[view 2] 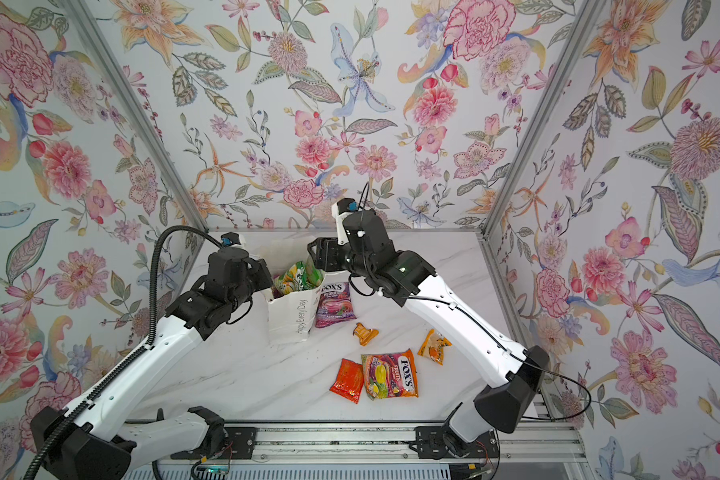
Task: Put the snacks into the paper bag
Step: 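Open the right gripper and move it down to the purple Fox's Berries pack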
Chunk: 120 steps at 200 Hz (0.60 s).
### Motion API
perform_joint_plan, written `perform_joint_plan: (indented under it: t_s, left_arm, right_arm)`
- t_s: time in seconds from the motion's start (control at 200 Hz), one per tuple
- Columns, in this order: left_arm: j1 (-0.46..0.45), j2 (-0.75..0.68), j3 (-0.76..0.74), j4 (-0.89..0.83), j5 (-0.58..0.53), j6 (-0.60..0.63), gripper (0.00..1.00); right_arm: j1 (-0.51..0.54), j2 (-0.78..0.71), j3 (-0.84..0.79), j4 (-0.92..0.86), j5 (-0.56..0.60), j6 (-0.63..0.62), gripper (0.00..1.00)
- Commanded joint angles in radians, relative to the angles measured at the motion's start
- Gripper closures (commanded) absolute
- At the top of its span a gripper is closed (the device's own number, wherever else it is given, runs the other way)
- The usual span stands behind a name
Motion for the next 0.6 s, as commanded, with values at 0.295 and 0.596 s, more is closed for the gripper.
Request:
perform_joint_plan:
  t_s: [0.295, 0.596]
  left_arm:
    - [0.086, -0.112, -0.042, -0.012, 0.003, 0.154, 1.00]
    - [0.097, -0.159, -0.099, 0.026, -0.020, 0.181, 1.00]
  right_arm:
    - [-0.254, -0.115, -0.521, 0.222, -0.006, -0.060, 0.31]
    - [-0.223, 0.181, -0.495, 0.296, -0.071, -0.086, 0.29]
